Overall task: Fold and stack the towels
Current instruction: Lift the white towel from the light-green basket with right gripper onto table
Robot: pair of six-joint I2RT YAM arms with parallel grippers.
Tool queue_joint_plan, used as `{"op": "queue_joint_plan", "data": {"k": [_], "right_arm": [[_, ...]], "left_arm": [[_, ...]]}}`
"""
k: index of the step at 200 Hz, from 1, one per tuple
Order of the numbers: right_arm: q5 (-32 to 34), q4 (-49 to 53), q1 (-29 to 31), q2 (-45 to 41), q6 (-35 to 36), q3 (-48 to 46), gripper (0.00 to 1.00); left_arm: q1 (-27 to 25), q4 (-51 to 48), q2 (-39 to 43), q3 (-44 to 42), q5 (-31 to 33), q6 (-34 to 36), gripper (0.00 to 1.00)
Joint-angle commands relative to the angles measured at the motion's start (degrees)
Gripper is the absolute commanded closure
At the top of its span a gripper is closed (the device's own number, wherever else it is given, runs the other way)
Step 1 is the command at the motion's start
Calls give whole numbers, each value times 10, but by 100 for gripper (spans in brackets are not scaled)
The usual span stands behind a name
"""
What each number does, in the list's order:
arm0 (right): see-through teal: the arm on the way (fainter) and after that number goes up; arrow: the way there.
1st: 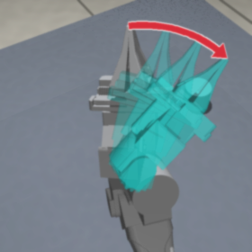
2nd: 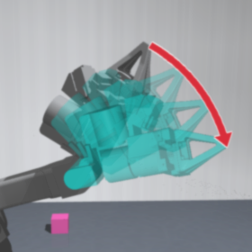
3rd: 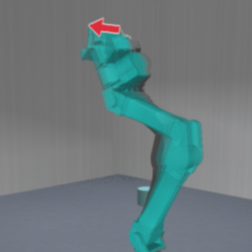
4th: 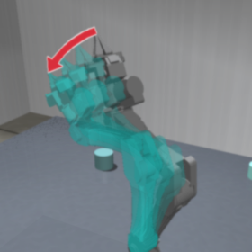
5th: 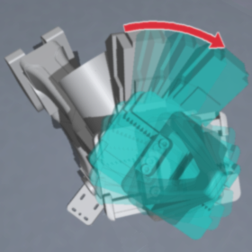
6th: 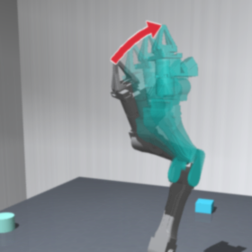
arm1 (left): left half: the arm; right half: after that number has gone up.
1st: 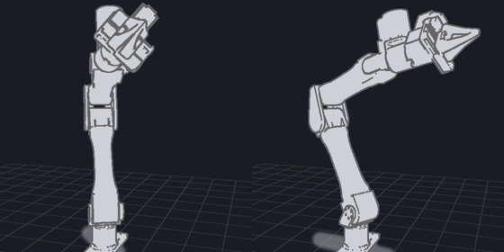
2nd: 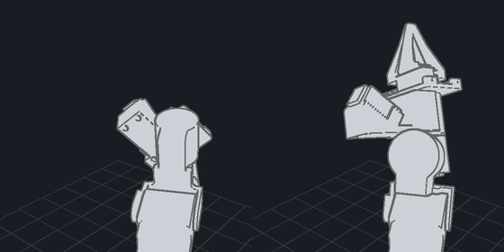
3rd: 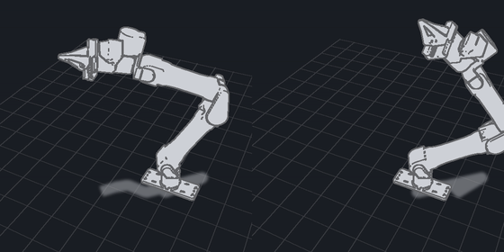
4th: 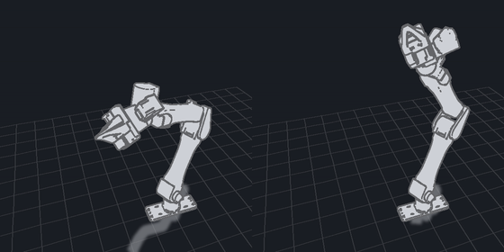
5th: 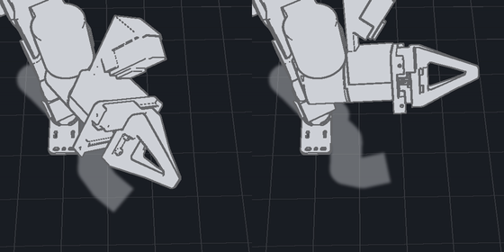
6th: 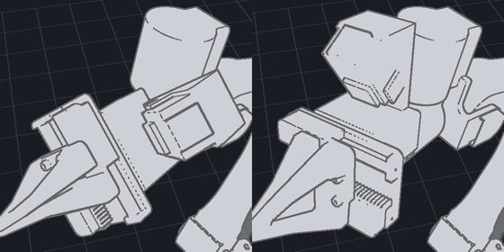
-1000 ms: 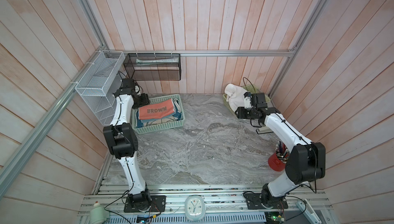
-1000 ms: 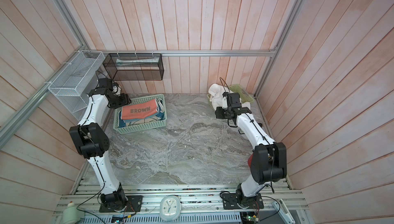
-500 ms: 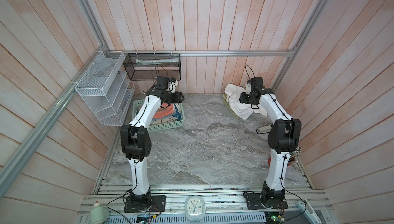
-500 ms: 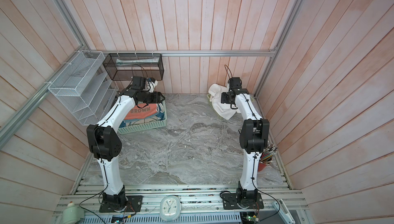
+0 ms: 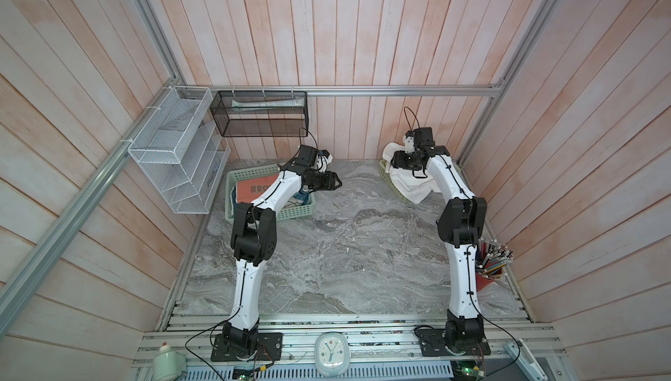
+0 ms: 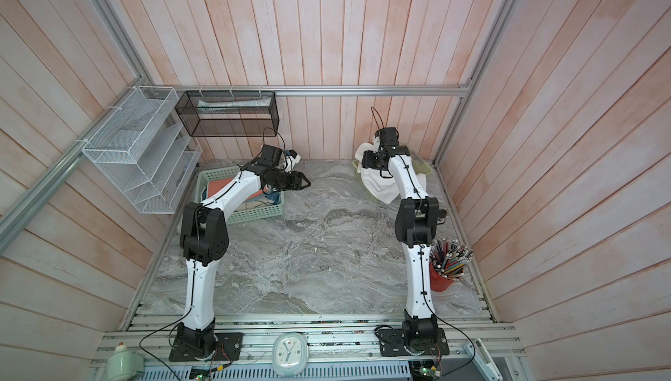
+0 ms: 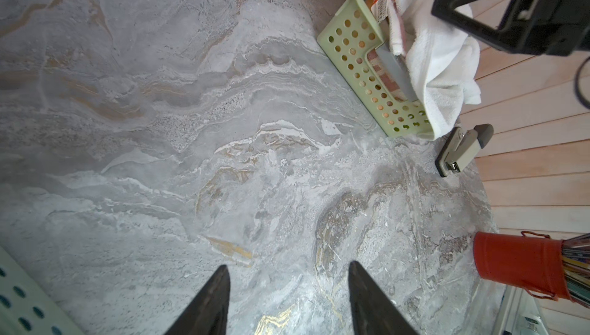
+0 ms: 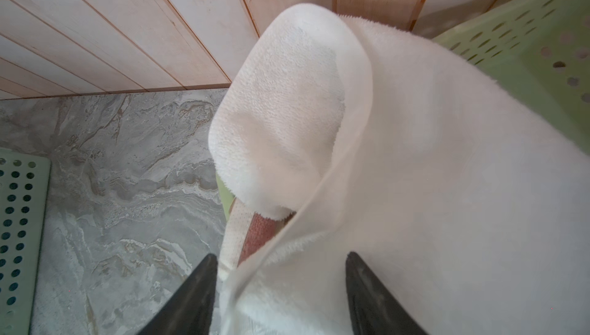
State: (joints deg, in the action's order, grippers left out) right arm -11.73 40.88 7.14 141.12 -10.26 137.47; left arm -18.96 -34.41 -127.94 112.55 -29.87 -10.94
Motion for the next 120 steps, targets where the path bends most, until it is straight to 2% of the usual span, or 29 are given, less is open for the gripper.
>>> {"op": "queue_joint_plan", "data": {"k": [1, 21, 35, 49, 67, 91, 120], "right_arm": [[-38, 22, -1, 34, -18, 36, 35], [-54, 20, -1, 35, -15, 57, 48], [-52, 13, -1, 11, -6, 51, 66], [-36, -8, 1, -33, -2, 20, 83], [-11, -57, 5, -113, 11, -56, 98], [0, -116, 8, -226, 19, -155, 100], [16, -141, 27, -362, 22, -241, 100]], "left_arm": [[2, 20, 0, -11, -13, -5, 40], [2, 16, 5, -20, -11, -2, 40], [2, 18, 16, -35, -7, -3, 40], [2, 27, 32, -57, -5, -7, 41], [1, 39, 57, -90, -5, -12, 41], [-1, 48, 97, -127, 2, -17, 42], [0, 48, 153, -173, 12, -27, 42]]}}
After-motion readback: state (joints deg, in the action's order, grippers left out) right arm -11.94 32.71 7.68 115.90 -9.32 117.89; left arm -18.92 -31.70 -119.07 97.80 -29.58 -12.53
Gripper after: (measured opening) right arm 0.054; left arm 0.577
